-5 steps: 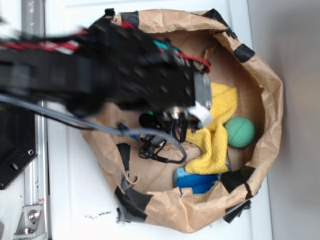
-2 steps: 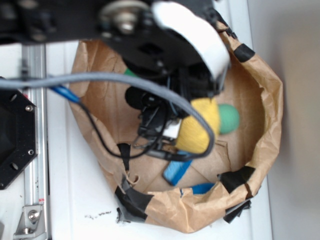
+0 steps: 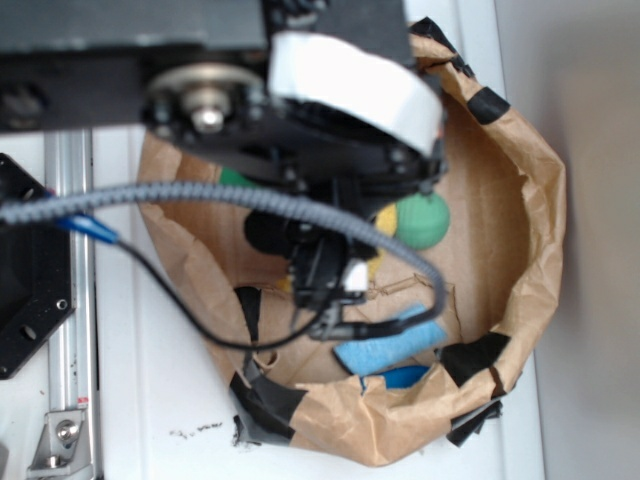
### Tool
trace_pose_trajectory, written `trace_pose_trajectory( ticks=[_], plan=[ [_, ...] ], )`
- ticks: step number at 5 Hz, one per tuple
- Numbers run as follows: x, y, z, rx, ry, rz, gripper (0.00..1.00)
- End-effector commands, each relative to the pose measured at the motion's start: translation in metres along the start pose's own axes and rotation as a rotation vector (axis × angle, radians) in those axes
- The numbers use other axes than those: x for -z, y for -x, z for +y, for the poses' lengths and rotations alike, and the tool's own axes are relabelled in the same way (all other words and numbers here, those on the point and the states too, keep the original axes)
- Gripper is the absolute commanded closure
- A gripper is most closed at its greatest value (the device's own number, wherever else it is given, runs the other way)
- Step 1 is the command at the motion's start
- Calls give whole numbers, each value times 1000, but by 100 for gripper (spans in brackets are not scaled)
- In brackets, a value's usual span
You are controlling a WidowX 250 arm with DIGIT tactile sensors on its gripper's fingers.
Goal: Grab the green block.
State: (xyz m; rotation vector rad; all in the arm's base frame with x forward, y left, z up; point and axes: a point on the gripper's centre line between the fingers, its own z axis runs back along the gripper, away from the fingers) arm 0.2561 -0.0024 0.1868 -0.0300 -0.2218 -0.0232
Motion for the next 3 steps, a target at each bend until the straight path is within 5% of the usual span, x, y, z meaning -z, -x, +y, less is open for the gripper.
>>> trace_pose_trajectory(
  ticks=[1, 3],
  plan=[
    [0, -7, -5, -47, -21, -23, 100],
    [11, -9, 1, -66, -36, 3, 100]
  ],
)
